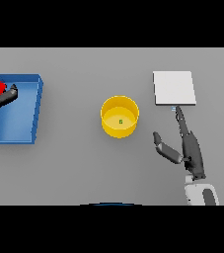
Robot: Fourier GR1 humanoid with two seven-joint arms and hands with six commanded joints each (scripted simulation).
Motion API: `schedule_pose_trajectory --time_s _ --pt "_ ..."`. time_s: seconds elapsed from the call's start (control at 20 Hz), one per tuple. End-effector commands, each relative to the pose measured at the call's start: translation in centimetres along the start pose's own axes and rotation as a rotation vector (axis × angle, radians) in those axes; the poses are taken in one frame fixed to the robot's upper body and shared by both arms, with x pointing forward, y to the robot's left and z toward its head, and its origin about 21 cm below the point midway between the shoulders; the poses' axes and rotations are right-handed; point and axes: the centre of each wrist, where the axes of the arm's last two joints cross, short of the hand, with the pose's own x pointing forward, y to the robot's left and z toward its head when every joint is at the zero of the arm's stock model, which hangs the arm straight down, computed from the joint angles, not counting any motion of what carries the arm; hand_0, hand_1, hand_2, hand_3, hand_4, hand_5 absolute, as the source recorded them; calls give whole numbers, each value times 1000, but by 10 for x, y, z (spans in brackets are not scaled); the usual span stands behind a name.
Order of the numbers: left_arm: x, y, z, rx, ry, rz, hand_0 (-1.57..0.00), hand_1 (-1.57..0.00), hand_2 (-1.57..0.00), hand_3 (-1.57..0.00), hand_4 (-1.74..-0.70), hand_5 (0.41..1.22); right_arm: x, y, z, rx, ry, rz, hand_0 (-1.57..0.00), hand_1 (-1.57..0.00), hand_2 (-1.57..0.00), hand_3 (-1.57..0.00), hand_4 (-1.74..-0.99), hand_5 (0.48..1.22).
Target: Pick up the red beaker and tilt it to pour out 1 green nut into yellow bowl. Pick up the yellow bowl and place it on the metallic measuring scale.
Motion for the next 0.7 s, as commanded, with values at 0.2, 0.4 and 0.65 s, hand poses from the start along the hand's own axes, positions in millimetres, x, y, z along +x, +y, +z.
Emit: schedule_pose_trajectory --time_s 0.2,0.4,0.65 --pt "2 5 -3 -23 -7 14 -195 -158 -160 -151 -802 679 4 0 0 -1 -2 2 1 1 1 1 -1188 668" --pt "5 5 -7 10 -58 58 -79 -64 -65 -61 -783 674 8 2 -1 2 10 46 1 1 1 1 -1195 660" --pt "8 10 -7 17 -93 86 -25 -20 -21 -19 -776 685 16 7 -18 131 -60 125 1 1 1 1 -1180 708"
